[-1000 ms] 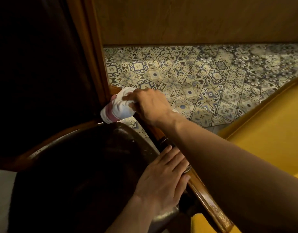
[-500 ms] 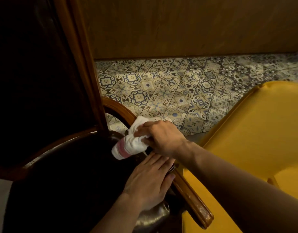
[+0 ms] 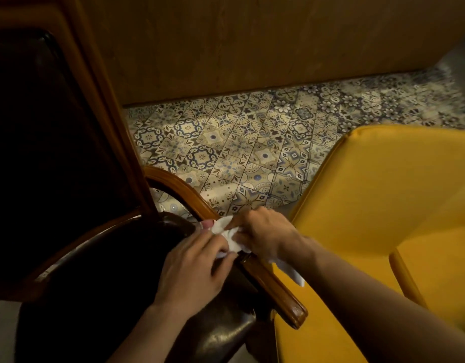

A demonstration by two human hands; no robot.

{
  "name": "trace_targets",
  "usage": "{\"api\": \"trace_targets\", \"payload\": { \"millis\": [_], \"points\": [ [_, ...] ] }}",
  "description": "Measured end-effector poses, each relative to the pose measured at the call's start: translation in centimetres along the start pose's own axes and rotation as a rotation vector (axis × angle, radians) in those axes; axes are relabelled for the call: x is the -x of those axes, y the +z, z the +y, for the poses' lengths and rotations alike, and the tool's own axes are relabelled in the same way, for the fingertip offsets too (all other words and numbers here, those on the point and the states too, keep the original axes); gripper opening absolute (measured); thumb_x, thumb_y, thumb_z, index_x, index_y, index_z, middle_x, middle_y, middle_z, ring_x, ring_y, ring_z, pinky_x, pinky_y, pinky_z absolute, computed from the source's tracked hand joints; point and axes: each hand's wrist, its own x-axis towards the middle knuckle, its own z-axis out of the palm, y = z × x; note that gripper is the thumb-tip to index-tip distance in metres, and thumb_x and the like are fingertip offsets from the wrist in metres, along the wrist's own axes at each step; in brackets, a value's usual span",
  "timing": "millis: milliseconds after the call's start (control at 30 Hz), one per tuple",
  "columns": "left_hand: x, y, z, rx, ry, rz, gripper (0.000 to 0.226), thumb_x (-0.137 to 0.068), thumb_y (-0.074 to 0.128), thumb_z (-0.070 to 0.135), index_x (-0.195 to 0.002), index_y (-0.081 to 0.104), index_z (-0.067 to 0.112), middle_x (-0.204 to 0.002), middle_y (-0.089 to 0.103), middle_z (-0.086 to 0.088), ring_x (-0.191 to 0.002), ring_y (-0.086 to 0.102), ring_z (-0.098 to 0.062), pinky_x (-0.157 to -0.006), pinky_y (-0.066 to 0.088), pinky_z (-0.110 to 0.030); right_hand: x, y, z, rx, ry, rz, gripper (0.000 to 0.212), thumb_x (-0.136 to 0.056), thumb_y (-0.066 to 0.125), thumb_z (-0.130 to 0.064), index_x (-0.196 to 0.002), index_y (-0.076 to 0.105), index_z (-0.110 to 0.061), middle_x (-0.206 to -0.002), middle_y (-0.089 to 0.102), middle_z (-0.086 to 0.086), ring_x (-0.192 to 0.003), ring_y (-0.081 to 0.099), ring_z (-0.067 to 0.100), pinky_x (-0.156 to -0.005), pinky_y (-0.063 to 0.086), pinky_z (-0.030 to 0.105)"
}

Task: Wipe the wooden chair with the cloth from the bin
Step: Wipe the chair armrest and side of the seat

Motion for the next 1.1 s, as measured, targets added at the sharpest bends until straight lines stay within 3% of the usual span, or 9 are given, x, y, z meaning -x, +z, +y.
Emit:
{"api": "trace_targets", "payload": {
  "millis": [67,167,233,433,600,700,800,933,1100],
  "points": [
    [-0.9,-0.9,-0.3,-0.037,-0.071,0.014,0.033,-0.085,0.059,0.062,-0.105,0.05,0.038,-0.112,0.056,0.017,-0.102,0.054,-0.007,-0.08,0.041,-0.022,1.9,0.1,0.3,-0.021,0.018,0.004,0.032,-0.094,0.06,-0.037,-0.126,0.061,-0.037,-0.113,0.071,-0.001,-0.102,0.066,0.024,-0.076,0.047,0.03],
    [-1.7,-1.7,0.4,-0.075,-0.048,-0.154,0.076,-0.073,0.06,0.075,-0.136,0.046,0.034,-0.137,0.05,0.014,-0.127,0.046,-0.011,-0.102,0.038,-0.028,5.1,-0.3,0.6,-0.047,0.032,0.043,0.034,-0.091,0.061,-0.041,-0.125,0.06,-0.036,-0.114,0.072,-0.003,-0.103,0.067,0.024,-0.076,0.049,0.031],
    [-1.9,-2.1,1.5,-0.05,-0.037,-0.265,0.089,-0.07,0.058,0.079,-0.146,0.037,0.037,-0.147,0.047,0.014,-0.136,0.043,-0.011,-0.108,0.036,-0.029,7.3,-1.1,0.5,-0.099,0.046,0.087,0.034,-0.09,0.061,-0.043,-0.124,0.06,-0.038,-0.115,0.072,-0.005,-0.105,0.066,0.024,-0.078,0.052,0.033],
    [-2.8,-5.2,5.3,0.021,0.076,-0.355,0.067,-0.075,0.066,0.068,-0.135,0.042,0.048,-0.124,0.062,0.024,-0.112,0.06,-0.004,-0.086,0.05,-0.026,12.8,-4.0,0.0,-0.306,0.071,0.203,0.03,-0.092,0.064,-0.042,-0.121,0.059,-0.037,-0.114,0.072,-0.01,-0.105,0.066,0.019,-0.081,0.053,0.039],
    [-3.8,-9.5,8.7,-0.064,0.122,-0.279,0.034,-0.088,0.067,0.036,-0.118,0.051,0.04,-0.103,0.07,0.014,-0.095,0.067,-0.016,-0.07,0.047,-0.031,16.6,-6.9,-0.9,-0.42,0.036,0.264,0.064,-0.072,0.085,-0.045,-0.129,0.059,-0.03,-0.123,0.067,-0.008,-0.112,0.062,0.009,-0.089,0.05,0.027],
    [-4.2,-12.9,10.7,-0.11,0.137,-0.266,0.031,-0.089,0.068,0.029,-0.115,0.053,0.038,-0.103,0.071,0.013,-0.095,0.068,-0.018,-0.069,0.047,-0.034,18.7,-8.7,-1.4,-0.325,0.093,0.328,0.047,-0.072,0.078,-0.025,-0.117,0.065,-0.027,-0.114,0.069,-0.003,-0.104,0.064,0.019,-0.081,0.052,0.036],
    [-4.4,-16.5,12.2,-0.166,0.153,-0.254,0.03,-0.091,0.068,0.026,-0.115,0.056,0.037,-0.106,0.068,0.014,-0.096,0.067,-0.014,-0.071,0.047,-0.031,20.7,-11.2,-2.6,-0.208,0.165,0.409,0.024,-0.077,0.059,-0.032,-0.1,0.062,-0.025,-0.099,0.066,0.0,-0.088,0.063,0.032,-0.064,0.05,0.045],
    [-5.0,-21.4,14.0,-0.212,0.177,-0.235,0.028,-0.093,0.069,0.028,-0.118,0.058,0.033,-0.113,0.057,0.014,-0.101,0.062,-0.012,-0.079,0.047,-0.031,22.4,-15.8,-5.2,0.068,0.153,0.512,0.014,-0.092,0.064,-0.028,-0.105,0.059,-0.028,-0.098,0.062,-0.001,-0.08,0.063,0.031,-0.053,0.035,0.035],
    [-7.5,-28.8,16.9,-0.283,0.211,-0.122,0.024,-0.093,0.069,0.031,-0.117,0.062,0.035,-0.108,0.056,0.013,-0.101,0.059,-0.012,-0.081,0.047,-0.031,24.2,-22.9,-8.7,0.146,0.144,0.627,0.016,-0.093,0.064,-0.016,-0.104,0.06,-0.027,-0.099,0.061,-0.003,-0.077,0.061,0.024,-0.048,0.025,0.027]
  ]
}}
